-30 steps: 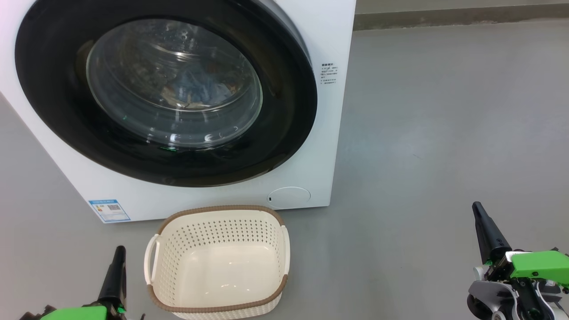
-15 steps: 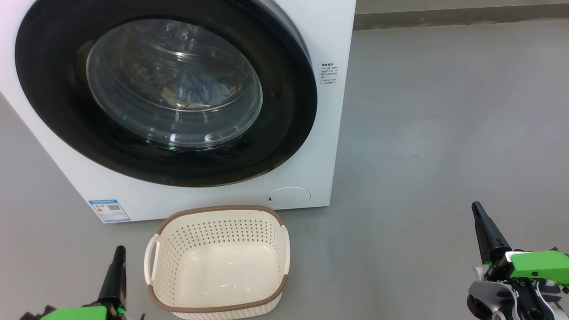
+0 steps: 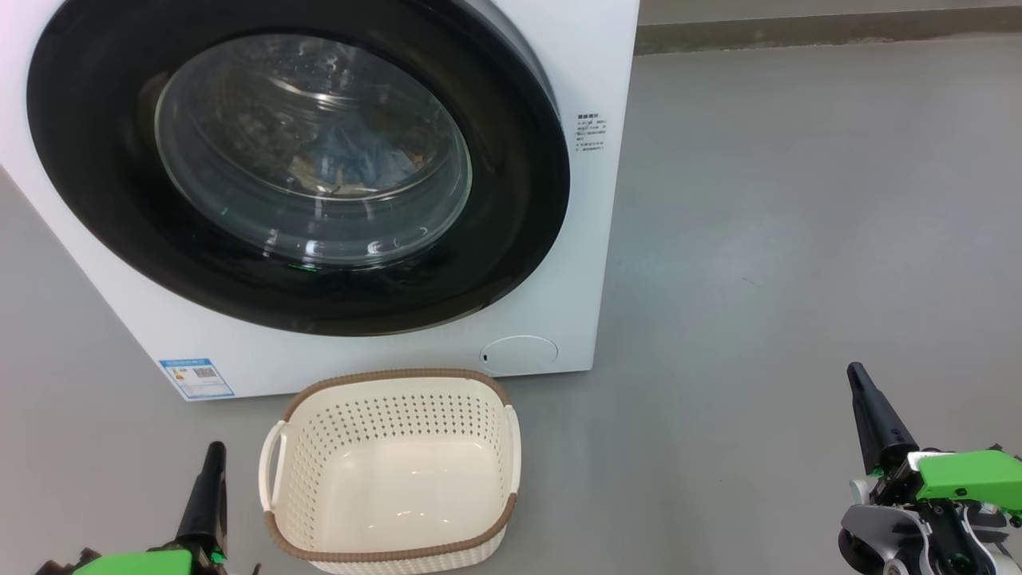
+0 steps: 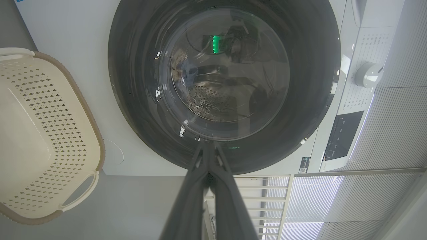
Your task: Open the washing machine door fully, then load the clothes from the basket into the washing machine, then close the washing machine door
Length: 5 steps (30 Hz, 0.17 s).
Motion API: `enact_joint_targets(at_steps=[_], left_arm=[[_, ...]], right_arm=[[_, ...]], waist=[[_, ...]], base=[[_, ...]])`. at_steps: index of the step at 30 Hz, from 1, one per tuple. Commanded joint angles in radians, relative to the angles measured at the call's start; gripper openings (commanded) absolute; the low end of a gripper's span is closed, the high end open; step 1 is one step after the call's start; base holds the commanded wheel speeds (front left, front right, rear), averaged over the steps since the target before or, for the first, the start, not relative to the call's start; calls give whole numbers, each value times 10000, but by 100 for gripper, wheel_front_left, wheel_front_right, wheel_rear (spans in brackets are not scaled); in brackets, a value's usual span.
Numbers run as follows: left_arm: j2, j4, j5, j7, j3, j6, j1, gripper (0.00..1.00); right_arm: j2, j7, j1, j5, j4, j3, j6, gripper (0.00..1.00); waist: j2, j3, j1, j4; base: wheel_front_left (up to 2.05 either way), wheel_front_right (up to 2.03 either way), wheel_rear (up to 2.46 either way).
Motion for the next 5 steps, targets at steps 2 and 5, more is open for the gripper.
enact_joint_targets(at_steps=[2,5], left_arm=[[99,-310,-77,73,315,-69,-321,0],[99,-310,-77,73,315,-69,-321,0]], right_arm=[[-61,39,-63,-6,-311,184,17,0],[-60,39,-63,-7,-311,184,17,0]], waist=[[0,0,0,0],[0,0,0,0]], base=[[0,0,0],[0,0,0]])
